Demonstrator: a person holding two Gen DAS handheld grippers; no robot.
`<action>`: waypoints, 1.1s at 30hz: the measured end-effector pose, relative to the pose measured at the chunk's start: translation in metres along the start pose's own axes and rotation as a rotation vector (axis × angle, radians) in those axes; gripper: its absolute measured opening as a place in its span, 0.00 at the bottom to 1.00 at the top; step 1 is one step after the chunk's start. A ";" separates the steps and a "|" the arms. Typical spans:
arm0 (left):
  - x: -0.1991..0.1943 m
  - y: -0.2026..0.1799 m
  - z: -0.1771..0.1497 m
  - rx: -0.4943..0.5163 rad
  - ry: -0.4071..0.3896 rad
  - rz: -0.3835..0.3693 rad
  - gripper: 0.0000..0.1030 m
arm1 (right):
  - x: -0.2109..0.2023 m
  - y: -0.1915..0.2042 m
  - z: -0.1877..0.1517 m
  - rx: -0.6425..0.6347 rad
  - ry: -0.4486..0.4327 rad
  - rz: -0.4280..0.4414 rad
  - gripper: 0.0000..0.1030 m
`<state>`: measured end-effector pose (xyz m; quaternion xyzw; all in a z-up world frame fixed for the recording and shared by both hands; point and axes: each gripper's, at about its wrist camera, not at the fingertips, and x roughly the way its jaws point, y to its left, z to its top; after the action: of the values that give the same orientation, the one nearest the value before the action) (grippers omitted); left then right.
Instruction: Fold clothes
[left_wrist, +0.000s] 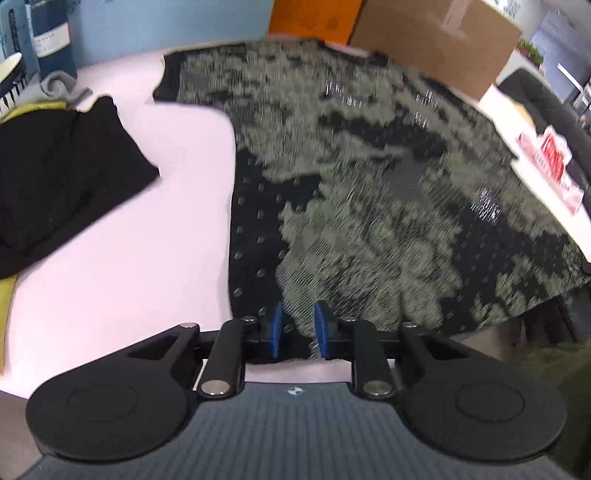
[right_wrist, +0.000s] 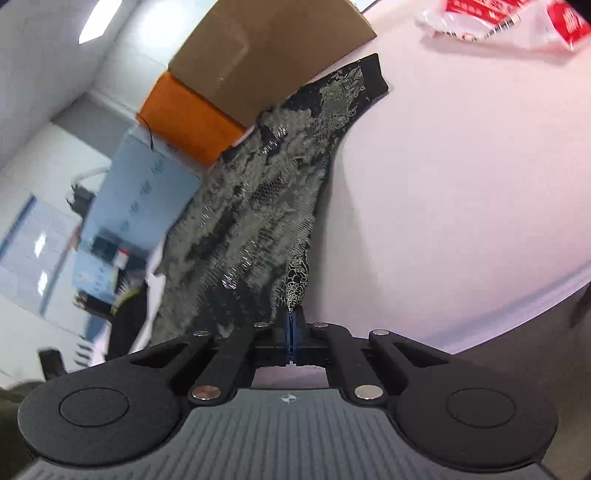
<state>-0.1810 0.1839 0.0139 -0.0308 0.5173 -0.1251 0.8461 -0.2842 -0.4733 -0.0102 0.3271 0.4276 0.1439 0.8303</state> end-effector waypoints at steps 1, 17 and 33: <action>0.004 -0.001 -0.002 0.010 0.015 0.013 0.18 | 0.004 -0.002 0.000 -0.011 0.032 -0.028 0.02; -0.016 0.010 -0.017 0.277 0.110 0.280 0.39 | -0.001 -0.016 0.029 -0.140 0.134 -0.303 0.24; 0.043 -0.200 0.153 0.594 -0.287 0.148 0.54 | 0.025 0.016 0.279 -0.925 0.039 -0.691 0.37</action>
<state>-0.0634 -0.0312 0.0838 0.2374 0.3345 -0.2029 0.8891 -0.0443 -0.5654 0.1023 -0.2312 0.4176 0.0424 0.8777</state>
